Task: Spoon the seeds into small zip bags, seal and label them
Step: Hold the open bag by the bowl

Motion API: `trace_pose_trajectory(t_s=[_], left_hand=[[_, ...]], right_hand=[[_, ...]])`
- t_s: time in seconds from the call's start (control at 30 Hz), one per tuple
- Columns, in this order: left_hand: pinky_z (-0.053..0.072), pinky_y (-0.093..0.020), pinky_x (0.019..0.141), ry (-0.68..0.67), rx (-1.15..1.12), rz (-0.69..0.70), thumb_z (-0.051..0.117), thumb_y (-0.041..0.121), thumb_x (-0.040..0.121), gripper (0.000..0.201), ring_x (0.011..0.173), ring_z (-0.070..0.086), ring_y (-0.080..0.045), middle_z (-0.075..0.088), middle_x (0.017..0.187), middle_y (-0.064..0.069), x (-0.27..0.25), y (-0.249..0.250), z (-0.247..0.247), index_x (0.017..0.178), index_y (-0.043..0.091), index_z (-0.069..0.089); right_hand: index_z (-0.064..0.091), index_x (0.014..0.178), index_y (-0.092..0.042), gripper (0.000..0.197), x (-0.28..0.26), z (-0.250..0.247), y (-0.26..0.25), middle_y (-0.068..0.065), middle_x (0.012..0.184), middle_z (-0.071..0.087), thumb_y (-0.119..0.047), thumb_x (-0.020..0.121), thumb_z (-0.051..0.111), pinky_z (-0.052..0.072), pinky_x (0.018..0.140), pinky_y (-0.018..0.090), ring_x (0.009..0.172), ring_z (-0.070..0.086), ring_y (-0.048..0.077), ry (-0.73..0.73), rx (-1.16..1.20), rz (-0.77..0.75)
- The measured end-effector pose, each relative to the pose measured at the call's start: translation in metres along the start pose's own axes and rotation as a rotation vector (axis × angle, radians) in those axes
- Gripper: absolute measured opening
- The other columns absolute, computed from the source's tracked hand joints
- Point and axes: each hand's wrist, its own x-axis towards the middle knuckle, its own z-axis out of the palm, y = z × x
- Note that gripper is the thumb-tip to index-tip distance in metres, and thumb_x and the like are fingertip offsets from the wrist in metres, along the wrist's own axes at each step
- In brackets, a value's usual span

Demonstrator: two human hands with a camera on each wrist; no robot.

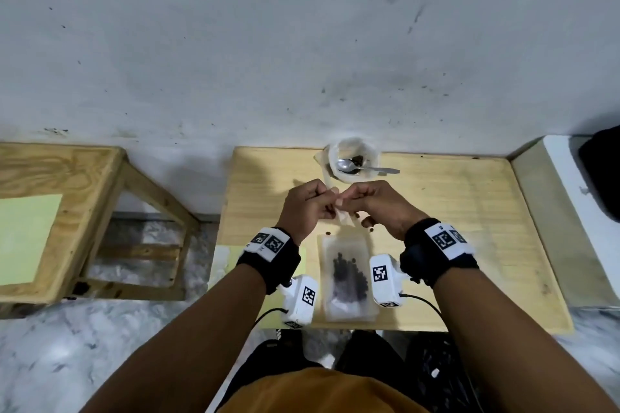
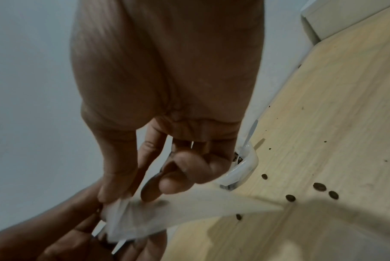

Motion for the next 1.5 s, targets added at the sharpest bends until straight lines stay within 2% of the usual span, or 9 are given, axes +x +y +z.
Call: trace_pose_trajectory(t_s=[0.17,0.33,0.5,0.67,0.77,0.87,1.0,1.33,1.5], left_hand=[[0.057,-0.029,0.062,-0.023,0.104,0.024,0.056,-0.003,0.090,0.028,0.055,0.063,-0.015,0.062,0.053,0.002,0.014,0.002,-0.005,0.064,0.004,0.052],[0.059,-0.033,0.060,0.093,0.290,0.073,0.062,0.006,0.086,0.025,0.054,0.069,-0.016,0.061,0.064,-0.019,0.031,0.006,0.007,0.063,0.001,0.052],[0.061,-0.039,0.058,0.112,0.365,0.052,0.058,0.008,0.086,0.030,0.051,0.069,-0.018,0.066,0.057,-0.016,0.046,0.014,0.020,0.064,-0.012,0.053],[0.057,-0.048,0.057,0.077,0.558,0.084,0.054,0.018,0.078,0.034,0.044,0.067,-0.016,0.060,0.055,-0.032,0.058,0.026,0.030,0.049,0.005,0.043],[0.050,-0.037,0.052,0.101,0.602,0.145,0.061,0.016,0.079,0.043,0.048,0.066,-0.022,0.052,0.047,-0.017,0.065,0.025,0.038,0.046,0.015,0.034],[0.040,-0.030,0.064,0.146,0.655,0.349,0.072,0.030,0.071,0.023,0.071,0.055,-0.018,0.055,0.074,0.004,0.069,0.018,0.040,0.073,0.018,0.052],[0.037,-0.045,0.101,0.014,0.911,0.291,0.082,0.063,0.046,0.118,0.131,0.040,-0.019,0.041,0.143,0.003,0.077,0.014,0.037,0.144,0.022,0.029],[0.039,-0.045,0.103,-0.099,1.294,0.386,0.084,0.046,0.046,0.128,0.118,0.045,-0.026,0.041,0.133,-0.004,0.083,0.019,0.037,0.153,0.019,0.017],[0.040,-0.040,0.099,-0.092,1.152,0.382,0.089,0.041,0.048,0.123,0.117,0.045,-0.024,0.043,0.130,-0.003,0.084,0.013,0.033,0.150,0.017,0.026]], right_hand=[[0.069,0.081,-0.014,0.011,0.003,0.002,-0.007,-0.001,0.073,0.068,-0.011,0.090,0.065,0.037,0.047,0.023,0.063,0.060,0.012,0.069,0.017,-0.002],[0.068,0.079,-0.013,0.009,0.020,0.005,-0.004,0.002,0.074,0.068,-0.019,0.085,0.069,0.037,0.042,0.021,0.057,0.061,0.013,0.182,-0.117,-0.070],[0.064,0.072,-0.008,0.015,0.036,-0.012,-0.007,0.006,0.069,0.069,-0.012,0.085,0.069,0.047,0.048,0.026,0.055,0.063,0.014,0.145,-0.233,-0.146],[0.047,0.067,-0.010,0.024,0.053,-0.030,-0.007,0.005,0.052,0.057,-0.001,0.083,0.063,0.043,0.046,0.019,0.048,0.066,0.023,0.251,-0.261,-0.166],[0.049,0.071,-0.008,0.021,0.059,-0.042,-0.006,0.012,0.061,0.059,0.000,0.084,0.063,0.041,0.042,0.020,0.051,0.063,0.023,0.249,-0.174,-0.159],[0.051,0.082,-0.012,0.019,0.056,-0.052,-0.008,0.015,0.069,0.058,0.003,0.086,0.062,0.047,0.042,0.026,0.058,0.058,0.023,0.181,-0.055,-0.152],[0.047,0.084,-0.015,0.026,0.051,-0.067,-0.011,0.031,0.080,0.067,0.008,0.087,0.059,0.047,0.043,0.027,0.055,0.060,0.027,0.099,0.146,-0.131],[0.069,0.086,-0.012,0.020,0.060,-0.081,-0.010,0.015,0.067,0.060,0.007,0.086,0.063,0.054,0.046,0.031,0.053,0.060,0.020,0.046,-0.067,-0.166],[0.074,0.099,-0.018,0.024,0.064,-0.081,-0.004,0.008,0.074,0.055,0.000,0.092,0.059,0.053,0.044,0.029,0.062,0.063,0.019,0.032,-0.019,-0.106]])
